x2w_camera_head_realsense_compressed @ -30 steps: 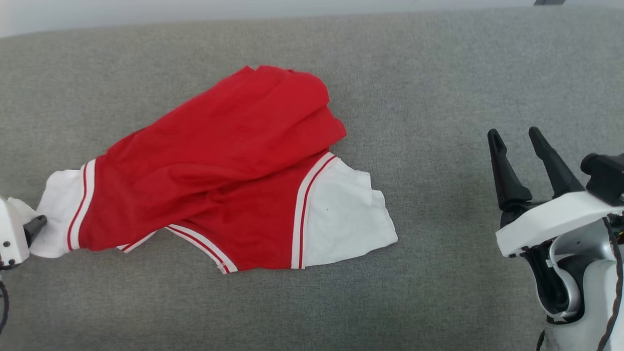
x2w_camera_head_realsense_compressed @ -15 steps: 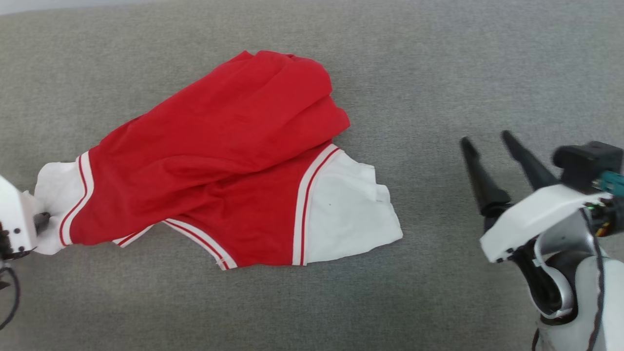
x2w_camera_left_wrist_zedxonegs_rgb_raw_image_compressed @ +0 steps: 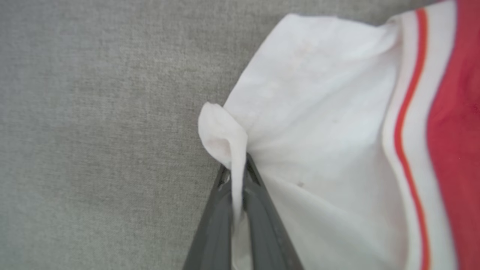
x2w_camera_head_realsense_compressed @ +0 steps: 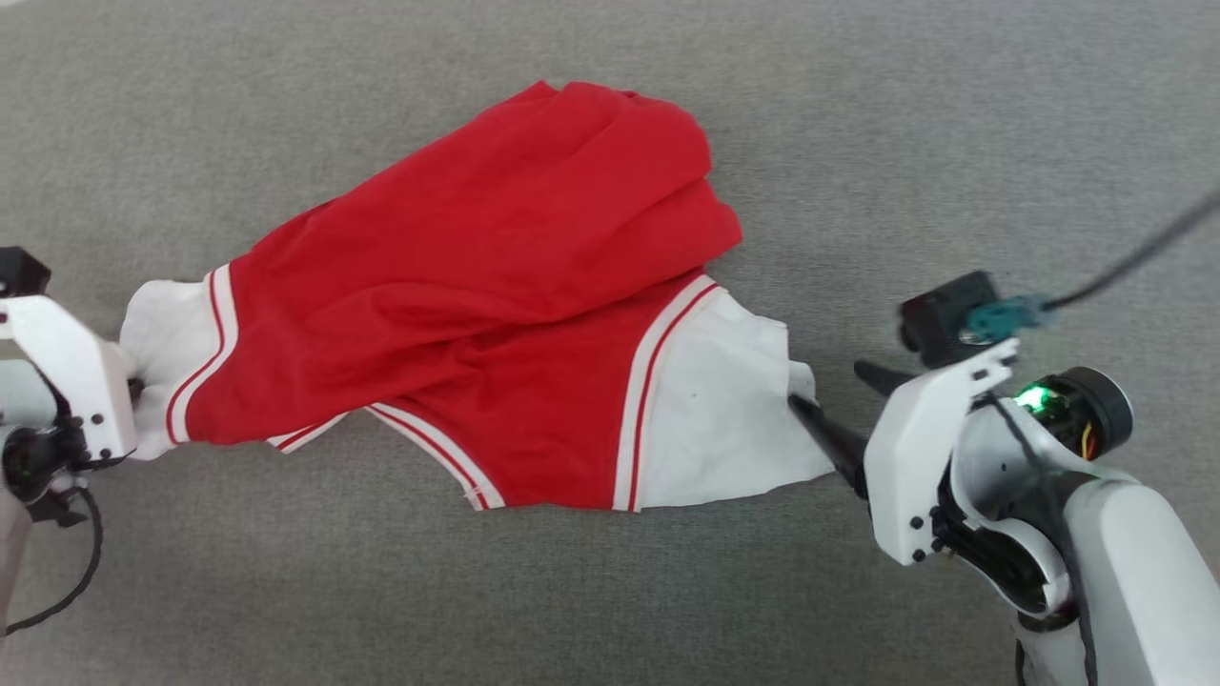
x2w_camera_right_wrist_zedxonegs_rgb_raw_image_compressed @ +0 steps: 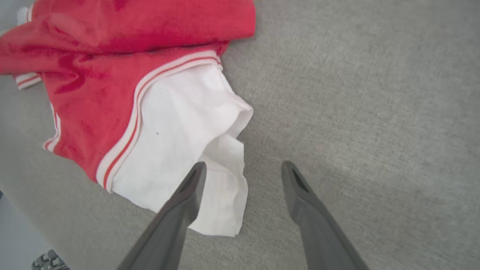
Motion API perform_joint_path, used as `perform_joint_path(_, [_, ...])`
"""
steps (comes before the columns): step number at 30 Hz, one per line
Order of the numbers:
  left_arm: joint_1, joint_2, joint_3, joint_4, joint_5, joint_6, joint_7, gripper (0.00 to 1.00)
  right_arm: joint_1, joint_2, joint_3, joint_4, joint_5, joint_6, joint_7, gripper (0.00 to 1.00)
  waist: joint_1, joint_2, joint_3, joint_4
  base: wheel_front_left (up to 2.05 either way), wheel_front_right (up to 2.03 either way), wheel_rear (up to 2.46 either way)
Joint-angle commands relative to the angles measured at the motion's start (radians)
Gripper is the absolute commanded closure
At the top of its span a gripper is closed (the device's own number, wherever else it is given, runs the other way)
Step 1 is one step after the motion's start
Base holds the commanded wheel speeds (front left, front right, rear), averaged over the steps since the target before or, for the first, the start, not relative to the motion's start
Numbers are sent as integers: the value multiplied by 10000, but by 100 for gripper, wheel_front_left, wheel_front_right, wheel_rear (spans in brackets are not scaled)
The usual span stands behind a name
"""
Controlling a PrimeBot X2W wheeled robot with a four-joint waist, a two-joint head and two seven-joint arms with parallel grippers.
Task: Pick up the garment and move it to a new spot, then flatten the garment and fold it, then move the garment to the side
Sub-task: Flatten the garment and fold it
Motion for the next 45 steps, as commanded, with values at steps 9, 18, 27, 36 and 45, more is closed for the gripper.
perform_joint_path(9, [-32,-461,-547,21,-331,-44,-214,100,-899,-647,1516,1475,-60,1,766,0,0,-1,305,460,0,0,0])
perform_joint_path(18, [-271,-262,-890,-360,-792,-48,-479,100,-1863,-829,2399,3360,658,1,492,100,0,-1,240,574,0,0,0])
perform_joint_path(27, [-512,519,-1069,-1193,-1245,-49,-314,100,-2831,-1126,1758,2714,1591,-1,557,100,0,-1,-225,425,0,0,0])
perform_joint_path(36, [-667,1371,-1155,-2479,-1700,-49,479,100,-3171,-1472,751,1778,2240,-1,756,100,0,-1,-1126,266,0,0,0])
perform_joint_path(45, [-1214,1852,-815,-3955,-2057,397,1237,100,-3718,-1288,-364,1313,2621,1,731,100,0,-1,-2030,121,0,0,0])
